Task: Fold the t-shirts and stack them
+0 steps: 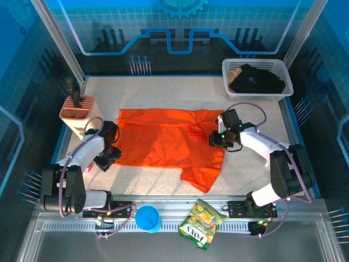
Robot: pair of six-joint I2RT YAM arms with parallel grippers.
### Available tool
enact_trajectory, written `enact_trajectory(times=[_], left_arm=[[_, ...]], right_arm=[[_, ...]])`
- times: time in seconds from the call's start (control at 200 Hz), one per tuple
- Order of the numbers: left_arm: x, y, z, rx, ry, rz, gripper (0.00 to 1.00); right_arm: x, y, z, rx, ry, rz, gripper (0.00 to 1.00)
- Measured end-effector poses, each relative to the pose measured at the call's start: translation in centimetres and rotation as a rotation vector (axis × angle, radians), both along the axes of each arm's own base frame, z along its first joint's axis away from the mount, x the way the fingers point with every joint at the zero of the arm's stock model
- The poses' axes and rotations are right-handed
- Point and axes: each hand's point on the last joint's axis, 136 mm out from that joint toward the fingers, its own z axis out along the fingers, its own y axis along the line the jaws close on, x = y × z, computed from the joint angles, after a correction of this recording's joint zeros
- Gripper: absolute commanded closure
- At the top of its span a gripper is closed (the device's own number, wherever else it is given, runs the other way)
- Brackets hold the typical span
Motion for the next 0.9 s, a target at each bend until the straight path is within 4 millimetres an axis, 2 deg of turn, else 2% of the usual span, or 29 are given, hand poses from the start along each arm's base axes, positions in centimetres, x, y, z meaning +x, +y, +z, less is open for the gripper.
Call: enact_trajectory(times=[0.31, 0.51, 0.581, 0.731, 0.816, 0.901], left_arm=[[1.8, 0.9, -0.7, 0.051, -0.072, 0.061, 0.49], [2.2, 1.2, -2.0, 0.055, -0.048, 0.069, 0.5], [2.4, 1.2, -2.4, 0.055, -0.049, 0.069, 0.58], [2.9, 1.3, -2.5, 0.061, -0.062, 0.069, 0.65], [3.0, 1.4, -2.5, 0.069, -0.054, 0.065, 0.8], [2.9, 1.6, -2.5, 0.079, -0.04, 0.071, 0.93]], right_arm=[[0.0, -0.2, -0.1, 0.008, 0.001, 0.01, 0.74], [0.0, -0.2, -0.1, 0.01, 0.0, 0.016, 0.74], [0.0, -0.3, -0.1, 0.009, 0.001, 0.018, 0.74], [-0.2, -0.6, 0.0, 0.004, 0.005, 0.025, 0.71], [-0.4, -0.7, 0.7, -0.004, -0.011, 0.048, 0.65], [-0.2, -0.8, 2.9, -0.011, -0.072, 0.08, 0.61]])
